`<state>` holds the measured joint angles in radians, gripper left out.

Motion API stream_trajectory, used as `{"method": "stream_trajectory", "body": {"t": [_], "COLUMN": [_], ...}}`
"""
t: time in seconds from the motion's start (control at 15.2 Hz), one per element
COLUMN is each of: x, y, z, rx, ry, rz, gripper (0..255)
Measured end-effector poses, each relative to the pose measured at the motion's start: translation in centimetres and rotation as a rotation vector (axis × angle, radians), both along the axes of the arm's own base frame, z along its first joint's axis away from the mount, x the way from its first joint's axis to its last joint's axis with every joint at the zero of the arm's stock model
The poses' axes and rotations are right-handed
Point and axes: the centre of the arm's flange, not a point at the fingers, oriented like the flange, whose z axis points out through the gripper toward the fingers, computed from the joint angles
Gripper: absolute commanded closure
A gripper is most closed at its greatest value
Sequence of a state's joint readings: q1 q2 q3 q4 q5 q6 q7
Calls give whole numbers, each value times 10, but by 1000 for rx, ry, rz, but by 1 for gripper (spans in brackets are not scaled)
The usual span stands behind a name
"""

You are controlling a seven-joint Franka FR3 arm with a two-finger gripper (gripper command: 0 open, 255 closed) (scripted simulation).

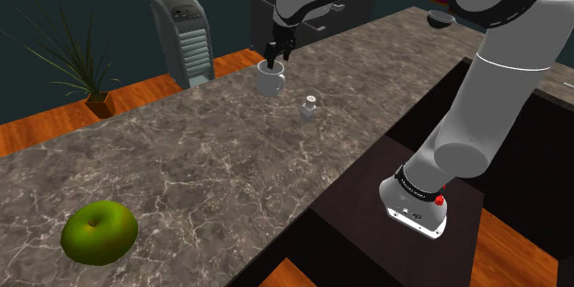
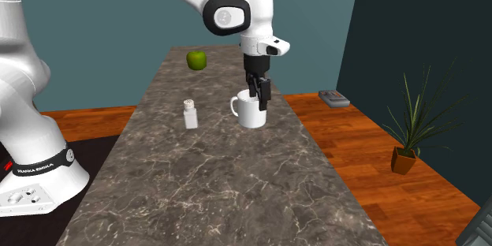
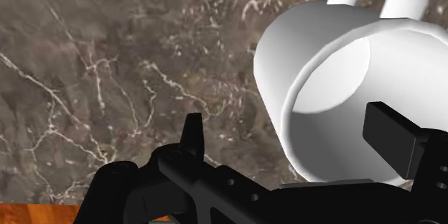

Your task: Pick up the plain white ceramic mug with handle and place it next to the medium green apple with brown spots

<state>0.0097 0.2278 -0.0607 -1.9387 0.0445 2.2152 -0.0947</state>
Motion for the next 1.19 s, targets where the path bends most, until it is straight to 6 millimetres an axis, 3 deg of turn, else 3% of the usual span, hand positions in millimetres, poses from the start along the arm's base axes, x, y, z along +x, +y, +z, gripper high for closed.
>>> {"method": "stream_trajectory", "body": {"t": [0.26,0.66,0.73,1.19], "x": [2,2,2,2], "y": [1,1,1,1], "z": [-20,-24,-24,-24], "rx": [0,0,0,0], "ry": [0,0,0,0], "rz": [0,0,0,0], "gripper": [0,0,255,255]}}
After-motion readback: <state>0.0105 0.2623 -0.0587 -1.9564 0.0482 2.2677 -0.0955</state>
